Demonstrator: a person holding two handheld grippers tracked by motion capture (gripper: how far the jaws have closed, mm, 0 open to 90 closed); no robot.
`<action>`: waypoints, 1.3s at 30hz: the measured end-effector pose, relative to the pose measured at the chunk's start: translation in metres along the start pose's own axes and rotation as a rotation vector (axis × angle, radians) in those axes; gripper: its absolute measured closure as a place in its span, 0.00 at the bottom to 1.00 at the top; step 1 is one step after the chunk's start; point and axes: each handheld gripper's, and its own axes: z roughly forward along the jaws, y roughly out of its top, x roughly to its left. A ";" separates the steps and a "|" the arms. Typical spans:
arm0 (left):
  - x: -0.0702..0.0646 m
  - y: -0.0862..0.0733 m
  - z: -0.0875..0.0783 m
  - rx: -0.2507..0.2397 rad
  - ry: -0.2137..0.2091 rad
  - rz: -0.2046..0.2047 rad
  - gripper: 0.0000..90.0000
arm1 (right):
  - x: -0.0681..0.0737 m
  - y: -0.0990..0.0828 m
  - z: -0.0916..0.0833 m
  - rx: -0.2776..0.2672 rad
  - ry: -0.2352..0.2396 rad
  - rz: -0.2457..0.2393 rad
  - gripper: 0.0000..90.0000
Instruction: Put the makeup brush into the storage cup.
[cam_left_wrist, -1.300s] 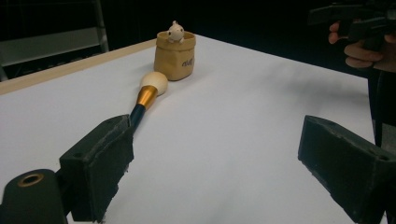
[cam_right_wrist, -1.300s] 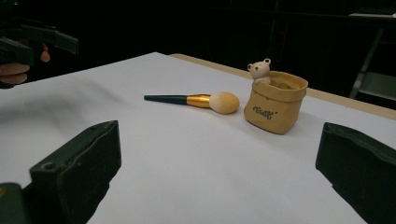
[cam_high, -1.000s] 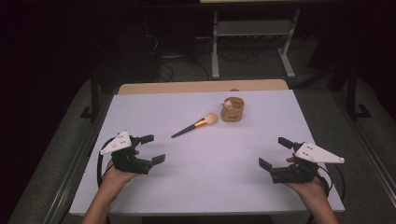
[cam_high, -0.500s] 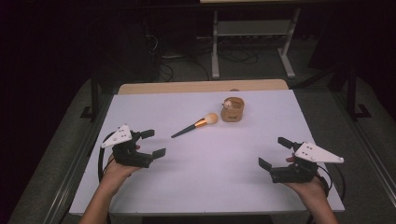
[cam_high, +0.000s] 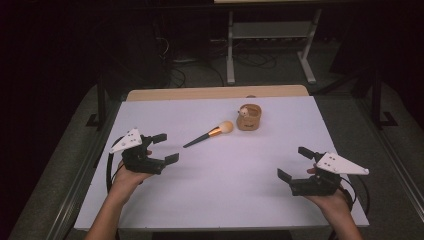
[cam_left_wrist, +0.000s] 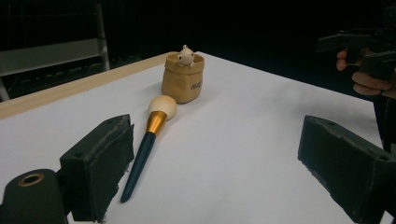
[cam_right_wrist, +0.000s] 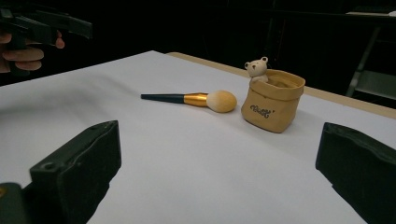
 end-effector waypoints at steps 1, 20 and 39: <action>0.000 0.000 0.000 0.002 0.000 0.000 0.11 | 0.000 0.000 0.000 0.000 0.000 0.001 0.00; 0.003 0.010 0.011 -0.006 -0.008 0.014 0.11 | -0.001 0.000 -0.001 0.002 -0.005 -0.001 0.00; 0.007 0.016 0.017 0.001 -0.007 0.023 0.11 | 0.000 0.000 0.000 0.000 -0.002 0.003 0.00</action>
